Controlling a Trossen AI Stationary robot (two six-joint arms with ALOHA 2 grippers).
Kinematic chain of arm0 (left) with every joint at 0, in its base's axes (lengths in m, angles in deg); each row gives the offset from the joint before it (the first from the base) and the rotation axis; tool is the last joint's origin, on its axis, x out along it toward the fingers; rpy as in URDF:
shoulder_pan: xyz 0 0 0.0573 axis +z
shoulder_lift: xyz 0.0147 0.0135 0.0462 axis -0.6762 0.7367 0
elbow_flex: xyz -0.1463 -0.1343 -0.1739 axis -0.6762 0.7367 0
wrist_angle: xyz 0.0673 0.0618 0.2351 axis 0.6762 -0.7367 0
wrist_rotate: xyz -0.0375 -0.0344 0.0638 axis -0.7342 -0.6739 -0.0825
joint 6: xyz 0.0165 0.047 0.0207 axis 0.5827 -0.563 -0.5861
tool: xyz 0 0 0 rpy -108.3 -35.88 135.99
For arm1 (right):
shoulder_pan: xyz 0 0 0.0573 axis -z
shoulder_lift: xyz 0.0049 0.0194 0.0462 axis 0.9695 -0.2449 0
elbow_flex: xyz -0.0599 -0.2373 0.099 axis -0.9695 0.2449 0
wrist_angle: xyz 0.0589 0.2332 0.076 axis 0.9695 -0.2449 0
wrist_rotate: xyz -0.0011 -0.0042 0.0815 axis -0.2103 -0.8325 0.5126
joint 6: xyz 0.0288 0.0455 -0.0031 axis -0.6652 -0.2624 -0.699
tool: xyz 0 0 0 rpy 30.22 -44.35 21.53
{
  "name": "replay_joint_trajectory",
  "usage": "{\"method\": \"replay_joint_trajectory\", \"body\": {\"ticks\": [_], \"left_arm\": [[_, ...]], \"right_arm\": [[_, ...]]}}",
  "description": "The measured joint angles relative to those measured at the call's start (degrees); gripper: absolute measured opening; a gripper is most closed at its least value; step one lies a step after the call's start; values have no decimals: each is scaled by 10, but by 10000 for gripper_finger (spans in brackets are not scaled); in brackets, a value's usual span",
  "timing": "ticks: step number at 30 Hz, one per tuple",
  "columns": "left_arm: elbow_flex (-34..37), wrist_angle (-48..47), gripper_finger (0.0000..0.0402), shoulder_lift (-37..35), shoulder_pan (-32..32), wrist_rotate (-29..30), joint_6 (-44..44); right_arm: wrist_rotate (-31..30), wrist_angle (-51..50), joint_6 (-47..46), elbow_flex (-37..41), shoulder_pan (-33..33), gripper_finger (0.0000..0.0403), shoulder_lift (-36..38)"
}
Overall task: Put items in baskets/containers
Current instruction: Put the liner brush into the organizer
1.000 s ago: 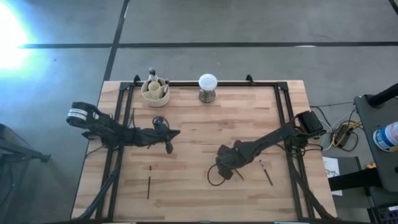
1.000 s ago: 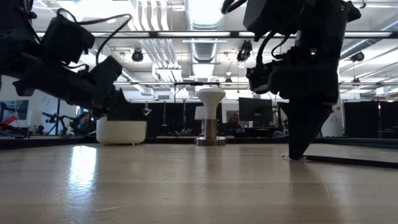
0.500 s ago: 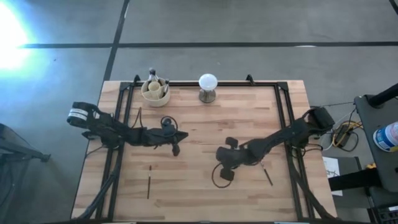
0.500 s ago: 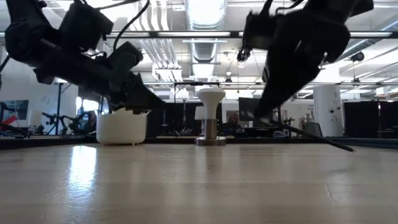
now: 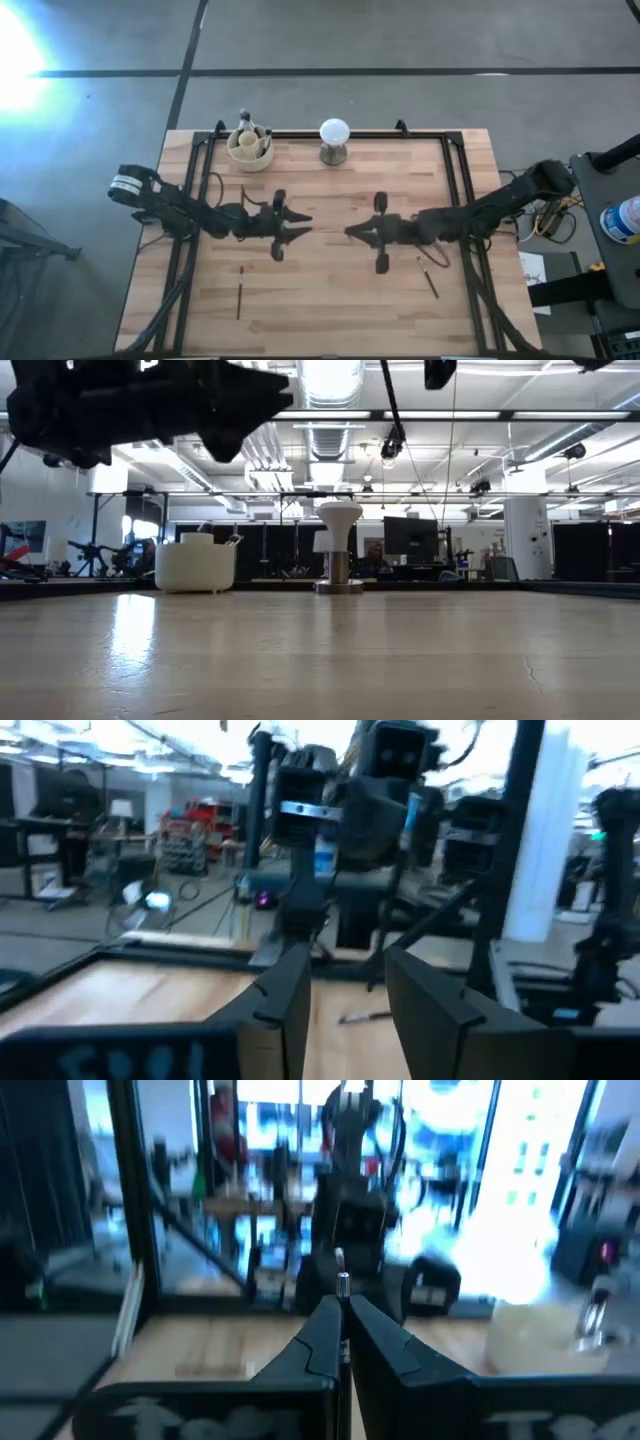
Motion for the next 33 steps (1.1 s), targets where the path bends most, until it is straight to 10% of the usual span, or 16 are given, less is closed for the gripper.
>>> {"method": "replay_joint_trajectory", "body": {"ticks": [12,33], "left_arm": [[-84,-79,126,0,-42,-13,-15],[-176,-196,126,17,-81,39,-15]], "right_arm": [[9,301,29,88,1,8,-52],[67,300,17,-6,1,8,-157]]}}
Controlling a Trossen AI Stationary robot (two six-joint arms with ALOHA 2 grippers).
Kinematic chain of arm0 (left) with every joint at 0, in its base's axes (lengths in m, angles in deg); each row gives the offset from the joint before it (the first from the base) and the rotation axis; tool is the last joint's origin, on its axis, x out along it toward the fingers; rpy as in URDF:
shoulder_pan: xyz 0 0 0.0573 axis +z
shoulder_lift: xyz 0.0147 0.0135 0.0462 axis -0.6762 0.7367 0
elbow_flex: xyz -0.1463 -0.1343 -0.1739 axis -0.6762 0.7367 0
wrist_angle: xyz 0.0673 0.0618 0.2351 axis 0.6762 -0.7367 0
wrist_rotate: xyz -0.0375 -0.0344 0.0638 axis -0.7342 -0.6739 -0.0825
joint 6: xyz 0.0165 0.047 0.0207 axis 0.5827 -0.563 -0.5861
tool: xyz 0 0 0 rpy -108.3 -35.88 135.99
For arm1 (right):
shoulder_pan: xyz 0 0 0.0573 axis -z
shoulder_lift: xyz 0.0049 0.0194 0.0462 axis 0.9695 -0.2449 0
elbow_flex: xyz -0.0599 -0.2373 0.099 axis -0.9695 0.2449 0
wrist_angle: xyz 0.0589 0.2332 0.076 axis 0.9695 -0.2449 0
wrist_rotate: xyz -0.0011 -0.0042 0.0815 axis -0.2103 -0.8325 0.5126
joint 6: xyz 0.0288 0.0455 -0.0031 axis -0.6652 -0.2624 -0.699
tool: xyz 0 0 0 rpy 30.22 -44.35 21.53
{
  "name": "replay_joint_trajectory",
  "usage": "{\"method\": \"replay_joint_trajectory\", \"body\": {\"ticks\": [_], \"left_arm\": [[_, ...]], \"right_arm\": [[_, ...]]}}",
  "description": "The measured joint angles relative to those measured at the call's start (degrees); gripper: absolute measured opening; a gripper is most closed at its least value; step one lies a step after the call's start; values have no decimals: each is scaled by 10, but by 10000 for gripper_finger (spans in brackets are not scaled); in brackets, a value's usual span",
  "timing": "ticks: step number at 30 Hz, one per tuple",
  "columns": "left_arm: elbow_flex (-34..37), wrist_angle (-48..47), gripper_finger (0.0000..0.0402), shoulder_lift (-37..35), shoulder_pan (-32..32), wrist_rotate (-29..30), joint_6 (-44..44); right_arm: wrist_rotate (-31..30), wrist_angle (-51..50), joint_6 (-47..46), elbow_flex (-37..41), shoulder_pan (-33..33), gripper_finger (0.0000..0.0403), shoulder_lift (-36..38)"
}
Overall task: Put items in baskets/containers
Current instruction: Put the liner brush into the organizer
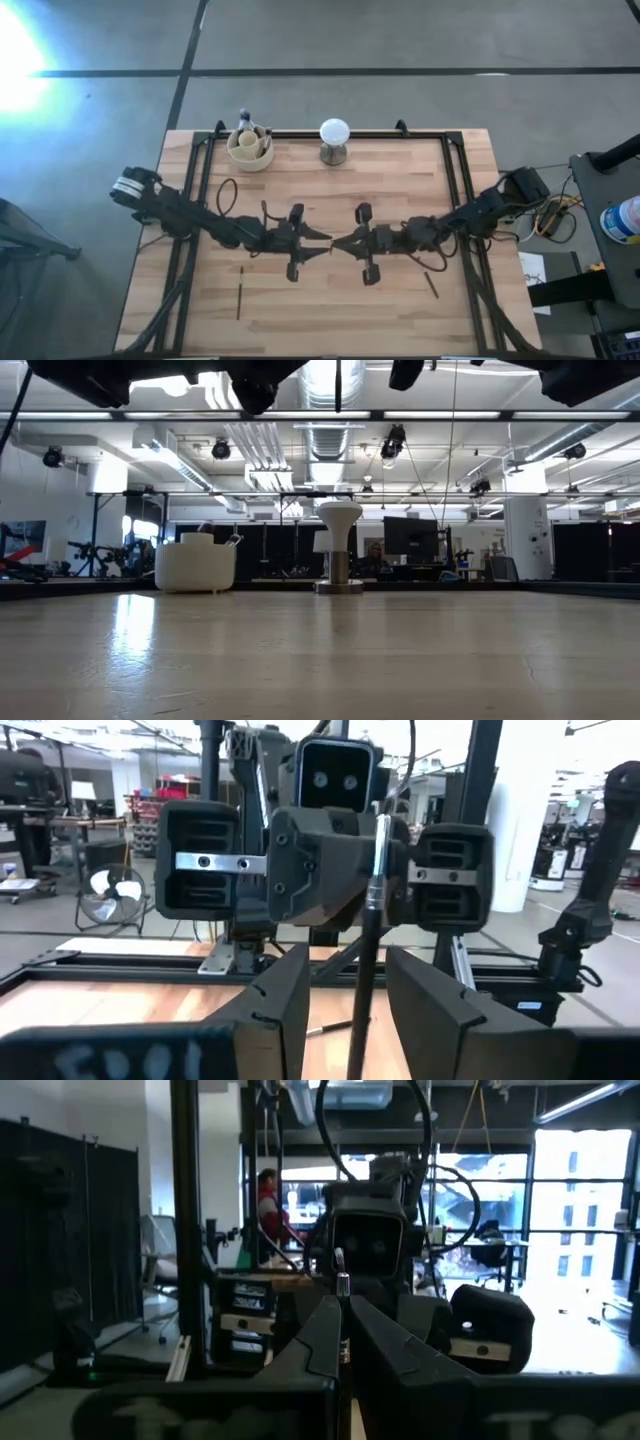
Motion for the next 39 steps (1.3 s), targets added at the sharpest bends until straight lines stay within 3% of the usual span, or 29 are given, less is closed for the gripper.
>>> {"method": "replay_joint_trajectory", "body": {"ticks": [10,17,19,23,27,29,33,39], "left_arm": [[-19,1,116,22,0,9,-20],[-13,1,24,14,-4,23,-33],[-11,-1,14,11,-6,30,-36],[-6,-13,14,0,-8,89,-41],[-2,-42,13,-14,3,191,-80],[3,-57,13,-25,18,230,-93],[26,-63,13,-57,78,240,-98],[78,-64,13,-86,221,228,-87]], "right_arm": [[6,-22,0,-18,0,8,-17],[5,-36,4,-16,0,10,-4],[4,-36,4,-17,0,16,-4],[-38,-39,23,-17,-2,37,-3],[-88,-45,47,-13,-4,64,2],[-110,-51,61,-12,-4,76,6],[-115,-74,91,-11,-4,84,22],[-127,-150,91,-10,-3,53,66]]}}
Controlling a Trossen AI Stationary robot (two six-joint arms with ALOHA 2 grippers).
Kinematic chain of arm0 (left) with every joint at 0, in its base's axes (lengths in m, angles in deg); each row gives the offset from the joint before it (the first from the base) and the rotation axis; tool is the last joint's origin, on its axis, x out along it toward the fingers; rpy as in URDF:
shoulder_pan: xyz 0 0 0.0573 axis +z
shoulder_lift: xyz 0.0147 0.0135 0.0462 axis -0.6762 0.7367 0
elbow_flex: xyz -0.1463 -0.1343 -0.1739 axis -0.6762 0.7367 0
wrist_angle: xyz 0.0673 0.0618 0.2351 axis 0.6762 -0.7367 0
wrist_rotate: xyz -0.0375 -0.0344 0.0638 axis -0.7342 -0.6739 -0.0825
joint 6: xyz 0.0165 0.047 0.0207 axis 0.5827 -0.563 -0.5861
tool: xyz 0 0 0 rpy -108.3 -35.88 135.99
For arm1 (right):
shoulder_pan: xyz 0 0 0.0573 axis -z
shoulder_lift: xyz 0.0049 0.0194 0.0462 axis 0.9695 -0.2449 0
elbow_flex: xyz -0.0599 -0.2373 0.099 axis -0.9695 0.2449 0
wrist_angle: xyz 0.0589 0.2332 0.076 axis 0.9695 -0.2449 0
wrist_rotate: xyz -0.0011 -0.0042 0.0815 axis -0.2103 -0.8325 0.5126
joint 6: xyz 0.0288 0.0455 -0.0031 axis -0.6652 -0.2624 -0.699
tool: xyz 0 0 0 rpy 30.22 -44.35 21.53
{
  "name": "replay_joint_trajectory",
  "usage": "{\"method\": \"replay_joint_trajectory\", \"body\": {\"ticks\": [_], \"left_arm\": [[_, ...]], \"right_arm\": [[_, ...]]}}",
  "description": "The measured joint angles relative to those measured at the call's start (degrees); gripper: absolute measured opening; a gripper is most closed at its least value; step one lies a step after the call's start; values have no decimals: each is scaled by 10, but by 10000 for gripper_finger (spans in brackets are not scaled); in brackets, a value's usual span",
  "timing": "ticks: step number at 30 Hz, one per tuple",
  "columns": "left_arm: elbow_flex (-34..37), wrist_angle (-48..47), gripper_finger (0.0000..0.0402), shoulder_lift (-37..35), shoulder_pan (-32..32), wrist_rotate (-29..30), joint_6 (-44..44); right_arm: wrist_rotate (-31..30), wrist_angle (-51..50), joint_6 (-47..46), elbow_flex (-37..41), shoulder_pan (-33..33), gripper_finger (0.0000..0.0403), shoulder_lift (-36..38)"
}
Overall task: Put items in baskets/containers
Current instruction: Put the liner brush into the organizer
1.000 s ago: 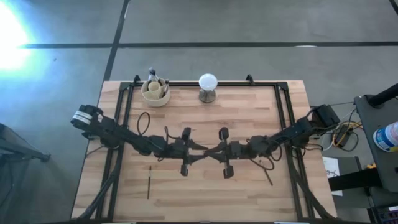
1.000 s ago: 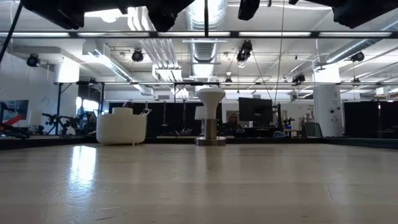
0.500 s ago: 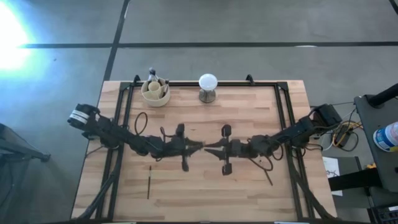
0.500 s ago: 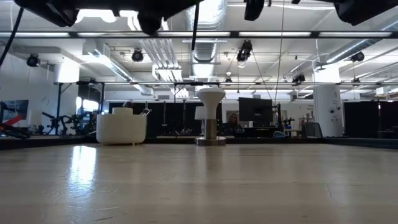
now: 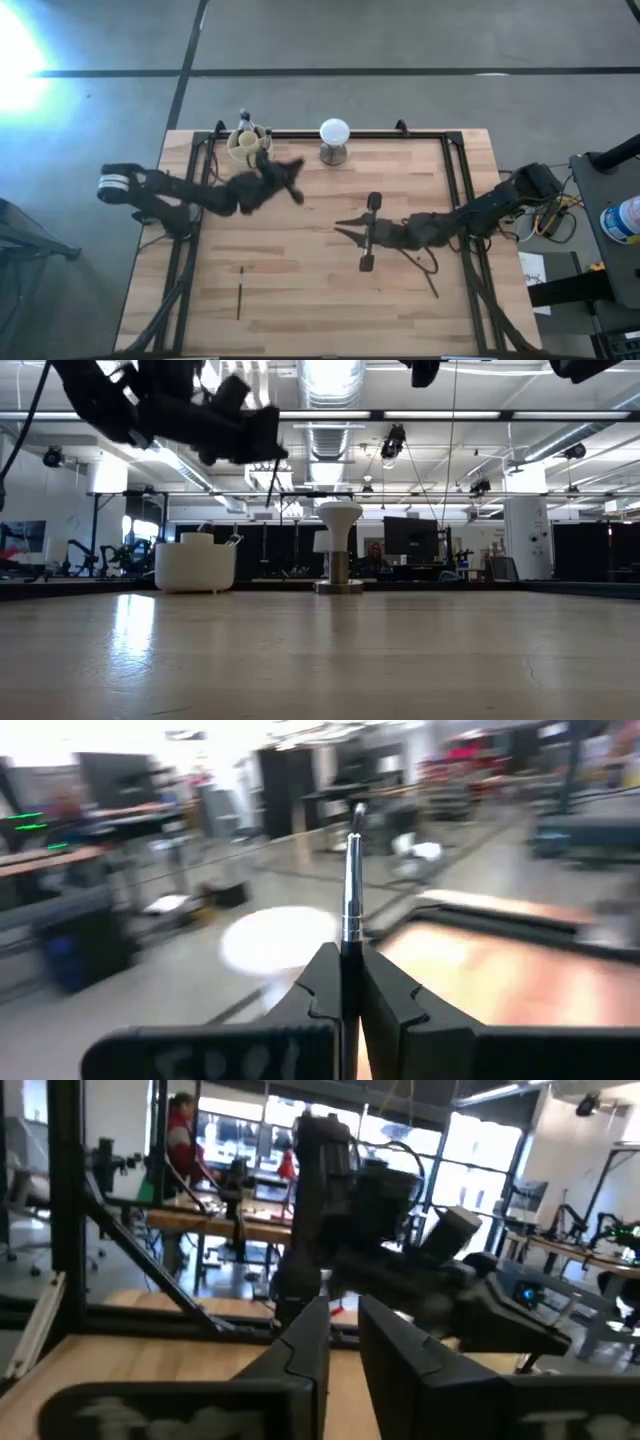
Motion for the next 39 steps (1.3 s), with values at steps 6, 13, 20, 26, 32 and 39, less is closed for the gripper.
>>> {"method": "replay_joint_trajectory", "body": {"ticks": [6,13,20,26,32,39], "left_arm": [[29,28,13,-5,162,-28,4],[41,25,13,-5,303,-65,5],[65,25,13,-5,348,-107,17],[93,59,13,11,350,-108,30],[106,81,13,49,350,-107,42],[107,86,42,72,350,-106,49]], "right_arm": [[1,-72,-3,1,-1,16,47],[1,-79,13,3,-1,9,79],[1,-79,43,3,0,8,84],[1,-78,55,3,0,8,85],[4,-79,55,3,0,8,86],[4,-78,53,3,0,8,86]]}}
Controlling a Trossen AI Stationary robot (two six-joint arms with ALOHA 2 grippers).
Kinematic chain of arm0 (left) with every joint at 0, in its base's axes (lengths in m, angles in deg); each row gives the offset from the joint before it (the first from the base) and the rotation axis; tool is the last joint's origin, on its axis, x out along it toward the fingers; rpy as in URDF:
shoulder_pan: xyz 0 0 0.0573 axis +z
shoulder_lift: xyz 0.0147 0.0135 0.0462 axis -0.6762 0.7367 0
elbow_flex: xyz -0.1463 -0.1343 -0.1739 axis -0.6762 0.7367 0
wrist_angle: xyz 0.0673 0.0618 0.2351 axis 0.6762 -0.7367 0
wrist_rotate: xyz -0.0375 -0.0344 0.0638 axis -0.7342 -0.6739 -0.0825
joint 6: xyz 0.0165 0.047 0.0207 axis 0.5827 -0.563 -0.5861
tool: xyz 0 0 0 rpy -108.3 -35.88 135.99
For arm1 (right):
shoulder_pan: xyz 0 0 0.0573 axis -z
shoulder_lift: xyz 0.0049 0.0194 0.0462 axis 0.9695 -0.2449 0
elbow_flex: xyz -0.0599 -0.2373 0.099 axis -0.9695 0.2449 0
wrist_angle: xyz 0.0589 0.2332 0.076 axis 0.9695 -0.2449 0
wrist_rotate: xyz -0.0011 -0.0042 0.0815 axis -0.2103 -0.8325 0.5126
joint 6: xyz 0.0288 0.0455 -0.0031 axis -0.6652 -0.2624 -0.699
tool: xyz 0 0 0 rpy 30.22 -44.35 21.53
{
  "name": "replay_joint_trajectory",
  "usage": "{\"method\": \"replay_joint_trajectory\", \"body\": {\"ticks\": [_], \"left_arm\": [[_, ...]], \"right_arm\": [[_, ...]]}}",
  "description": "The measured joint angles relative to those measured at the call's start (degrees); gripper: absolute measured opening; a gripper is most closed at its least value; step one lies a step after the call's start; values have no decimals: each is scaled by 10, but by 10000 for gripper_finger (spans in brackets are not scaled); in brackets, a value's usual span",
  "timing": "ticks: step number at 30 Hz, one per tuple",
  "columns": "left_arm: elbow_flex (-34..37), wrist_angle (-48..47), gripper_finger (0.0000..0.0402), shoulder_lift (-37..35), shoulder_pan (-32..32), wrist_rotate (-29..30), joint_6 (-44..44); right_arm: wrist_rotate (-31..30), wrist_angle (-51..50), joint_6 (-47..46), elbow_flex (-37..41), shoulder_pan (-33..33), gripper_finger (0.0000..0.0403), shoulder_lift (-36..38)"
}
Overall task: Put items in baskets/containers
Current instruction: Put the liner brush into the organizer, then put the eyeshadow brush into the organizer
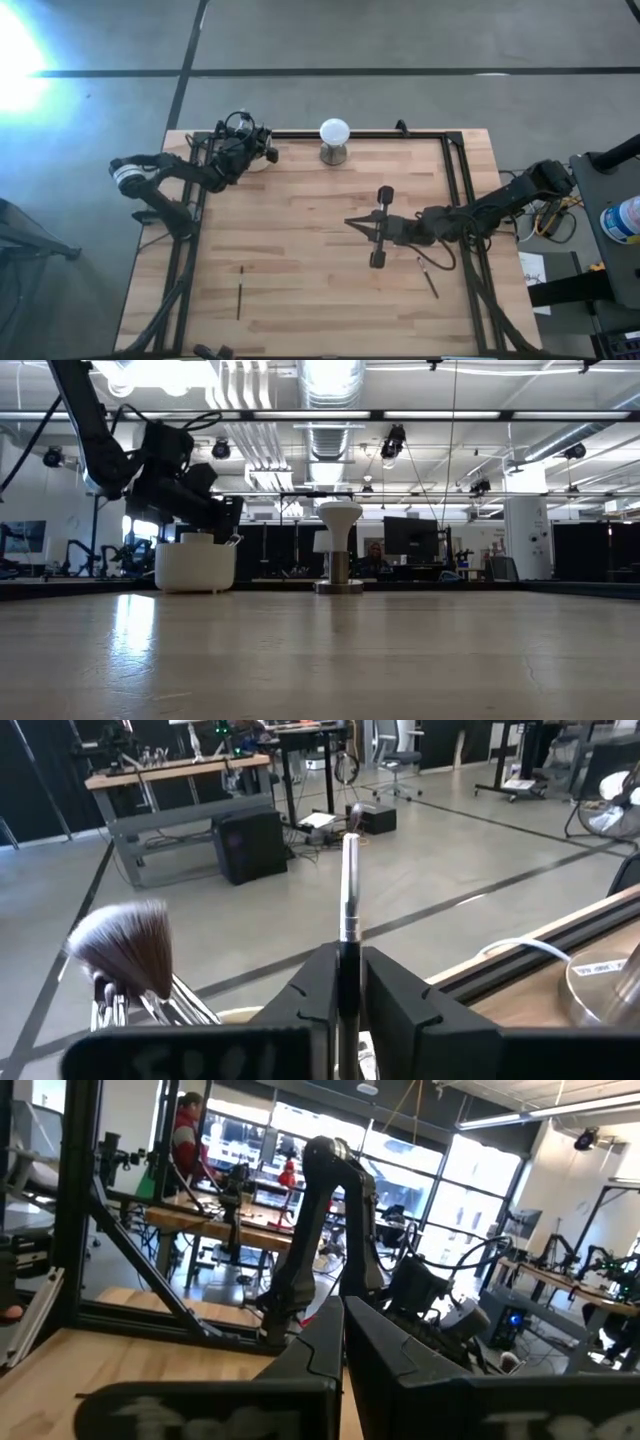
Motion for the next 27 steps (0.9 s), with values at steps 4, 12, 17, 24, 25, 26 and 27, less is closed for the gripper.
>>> {"method": "replay_joint_trajectory", "body": {"ticks": [4,12,17,24,25,26,27], "left_arm": [[0,0,60,0,0,0,20],[0,-39,68,-11,-22,-2,29],[0,-90,54,-51,-82,-11,19],[19,-109,4,-105,-242,-23,29],[23,-110,3,-107,-269,-24,33],[26,-109,3,-109,-296,-24,34],[30,-110,3,-111,-320,-25,34]], "right_arm": [[1,-2,-1,0,-1,8,0],[-2,-69,-67,0,-5,8,8],[-28,-194,-112,0,-9,8,46],[-111,-547,-321,0,-10,9,128],[-111,-596,-359,0,-10,9,136],[-111,-639,-395,0,-10,9,141],[-111,-674,-429,0,-10,9,144]]}}
